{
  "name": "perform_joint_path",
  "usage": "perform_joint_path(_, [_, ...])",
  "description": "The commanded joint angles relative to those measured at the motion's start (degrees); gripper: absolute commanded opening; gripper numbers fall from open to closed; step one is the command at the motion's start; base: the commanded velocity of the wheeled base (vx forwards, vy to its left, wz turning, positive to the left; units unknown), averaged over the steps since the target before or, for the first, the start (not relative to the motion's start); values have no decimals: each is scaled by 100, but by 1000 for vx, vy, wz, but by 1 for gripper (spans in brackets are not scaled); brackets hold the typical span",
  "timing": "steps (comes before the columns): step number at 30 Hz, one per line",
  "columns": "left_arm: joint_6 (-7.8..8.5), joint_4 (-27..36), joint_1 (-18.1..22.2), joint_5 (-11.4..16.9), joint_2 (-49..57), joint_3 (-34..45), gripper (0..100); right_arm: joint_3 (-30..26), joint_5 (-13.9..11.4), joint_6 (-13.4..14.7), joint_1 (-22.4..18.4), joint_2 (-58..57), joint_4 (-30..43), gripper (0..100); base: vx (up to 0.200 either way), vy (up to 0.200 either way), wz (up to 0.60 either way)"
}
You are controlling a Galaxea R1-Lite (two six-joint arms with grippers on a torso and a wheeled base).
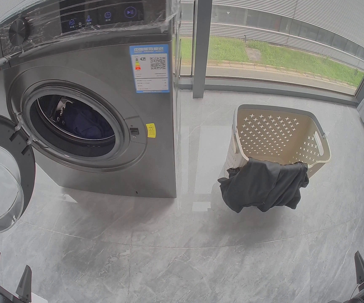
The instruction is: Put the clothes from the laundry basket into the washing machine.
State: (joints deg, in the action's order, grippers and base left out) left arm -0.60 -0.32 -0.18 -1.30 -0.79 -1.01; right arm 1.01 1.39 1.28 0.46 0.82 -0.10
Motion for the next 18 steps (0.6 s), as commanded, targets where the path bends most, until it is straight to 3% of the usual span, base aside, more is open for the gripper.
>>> perform_joint_path(1, [-2,-3,1,-1,79,101,100,-101,2,-5,-2,-55,1,100,0,-200,0])
perform_joint_path(18, [7,5,1,-1,79,101,100,-101,-7,-40,-2,-55,10,100,0,-200,0])
